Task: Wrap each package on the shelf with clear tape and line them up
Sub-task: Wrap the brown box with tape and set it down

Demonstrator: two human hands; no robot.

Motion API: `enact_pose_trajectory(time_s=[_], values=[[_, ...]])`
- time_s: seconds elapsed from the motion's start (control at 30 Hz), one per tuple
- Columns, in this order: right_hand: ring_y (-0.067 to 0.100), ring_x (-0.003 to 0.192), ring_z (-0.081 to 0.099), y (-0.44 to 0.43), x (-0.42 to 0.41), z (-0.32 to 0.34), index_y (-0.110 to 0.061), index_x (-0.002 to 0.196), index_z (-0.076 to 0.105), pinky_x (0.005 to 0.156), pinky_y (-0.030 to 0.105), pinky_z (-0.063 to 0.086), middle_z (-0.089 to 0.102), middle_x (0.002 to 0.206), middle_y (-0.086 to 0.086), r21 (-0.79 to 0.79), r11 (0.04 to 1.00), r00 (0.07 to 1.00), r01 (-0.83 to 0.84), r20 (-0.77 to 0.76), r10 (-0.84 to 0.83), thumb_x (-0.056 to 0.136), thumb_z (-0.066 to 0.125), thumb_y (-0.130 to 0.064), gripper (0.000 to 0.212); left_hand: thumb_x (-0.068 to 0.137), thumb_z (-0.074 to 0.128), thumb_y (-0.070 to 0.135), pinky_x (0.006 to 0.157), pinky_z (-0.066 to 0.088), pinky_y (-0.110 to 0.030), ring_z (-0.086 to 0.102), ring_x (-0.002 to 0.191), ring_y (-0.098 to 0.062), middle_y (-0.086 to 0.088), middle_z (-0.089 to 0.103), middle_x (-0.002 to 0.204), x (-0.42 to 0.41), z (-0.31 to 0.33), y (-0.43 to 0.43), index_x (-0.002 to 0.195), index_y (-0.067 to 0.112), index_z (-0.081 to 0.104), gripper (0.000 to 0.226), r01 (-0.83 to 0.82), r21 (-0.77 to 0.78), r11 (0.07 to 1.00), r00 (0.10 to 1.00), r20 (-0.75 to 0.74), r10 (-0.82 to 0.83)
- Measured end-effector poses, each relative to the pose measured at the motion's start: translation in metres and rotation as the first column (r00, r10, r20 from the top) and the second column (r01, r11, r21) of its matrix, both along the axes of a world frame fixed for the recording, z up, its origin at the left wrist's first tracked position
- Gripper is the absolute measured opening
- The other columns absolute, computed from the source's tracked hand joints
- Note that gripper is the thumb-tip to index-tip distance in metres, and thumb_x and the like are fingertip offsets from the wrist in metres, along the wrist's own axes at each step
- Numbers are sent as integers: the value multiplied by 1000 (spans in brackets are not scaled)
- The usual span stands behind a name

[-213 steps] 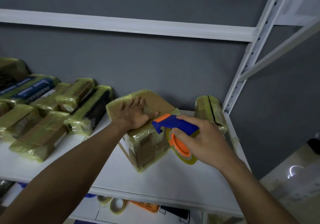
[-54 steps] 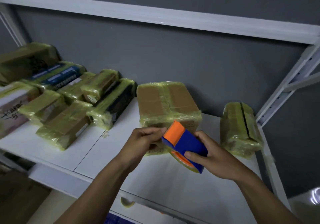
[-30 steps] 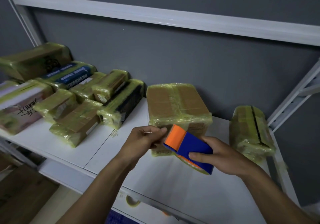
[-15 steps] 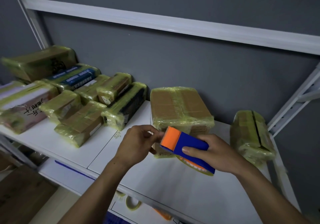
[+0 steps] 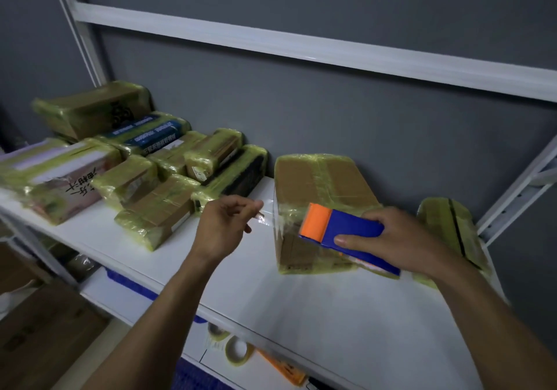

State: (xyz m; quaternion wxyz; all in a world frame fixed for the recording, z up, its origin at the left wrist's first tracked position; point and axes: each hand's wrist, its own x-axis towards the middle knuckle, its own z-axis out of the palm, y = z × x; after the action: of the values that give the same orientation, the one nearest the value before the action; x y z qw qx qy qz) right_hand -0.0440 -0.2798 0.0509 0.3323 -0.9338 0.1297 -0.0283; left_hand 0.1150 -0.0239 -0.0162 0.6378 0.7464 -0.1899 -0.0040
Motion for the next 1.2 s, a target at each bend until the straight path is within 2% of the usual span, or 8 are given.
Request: enact_pose_trajectory(time_s=[0.13,0.27,0.33,0.6,0.73,0.87,1.03,1.2], values=[[8,49,61,16,14,14,-15,65,61,48,27,41,63,55,-6,-209,973,995,98,54,-89,44,54,-107,94,91,73,42,56,45,-19,65,58,-12,6,76,84,2,-16,-1,78,30,75,18,-31,-64,997,995,-93,25],[11,50,58,22,27,26,-15,69,66,51,39,48,60,54,-1,-361,925,993,115,58,-101,40,50,-109,100,87,79,38,57,44,-20,59,60,-7,2,77,86,5,-26,-5,81,24,76,15,-46,-129,991,974,-226,15],[13,54,62,23,31,31,-13,74,71,55,40,53,63,59,1,-369,924,995,100,25,-98,42,56,-104,97,85,81,32,53,42,-16,56,58,-1,1,78,85,8,-29,-6,82,19,76,14,-62,-156,986,964,-265,19],[-3,56,62,20,26,53,-19,70,73,48,20,39,65,60,-18,-368,927,992,70,-68,-102,57,73,-88,71,86,79,23,59,40,-22,54,55,5,1,77,83,21,-30,-13,85,13,76,11,-87,-224,971,942,-335,8],[6,61,67,13,24,56,-22,74,74,56,26,51,69,64,-7,-414,905,986,99,-82,-146,53,76,-87,69,87,78,28,59,40,-27,55,58,3,4,77,83,29,-48,-5,85,15,76,13,-116,-185,976,921,-388,36],[6,63,65,16,31,62,-24,70,68,51,22,41,65,65,-9,-440,889,981,129,-72,-178,51,75,-89,68,88,76,37,49,39,-23,48,62,-11,8,75,84,24,-66,-13,91,17,72,21,-117,-180,977,898,-438,27],[11,67,66,20,44,63,-22,79,70,54,27,46,65,71,-8,-492,862,978,119,-89,-186,49,77,-89,73,84,80,37,42,35,-18,47,46,0,8,76,83,25,-75,-29,90,16,72,24,-181,-202,963,858,-511,54],[14,65,64,17,57,63,-19,74,69,54,28,45,65,68,-2,-537,836,972,114,-113,-205,46,77,-90,77,85,80,32,40,34,-16,48,46,0,2,75,84,29,-79,-44,94,11,70,25,-205,-216,955,832,-552,54]])
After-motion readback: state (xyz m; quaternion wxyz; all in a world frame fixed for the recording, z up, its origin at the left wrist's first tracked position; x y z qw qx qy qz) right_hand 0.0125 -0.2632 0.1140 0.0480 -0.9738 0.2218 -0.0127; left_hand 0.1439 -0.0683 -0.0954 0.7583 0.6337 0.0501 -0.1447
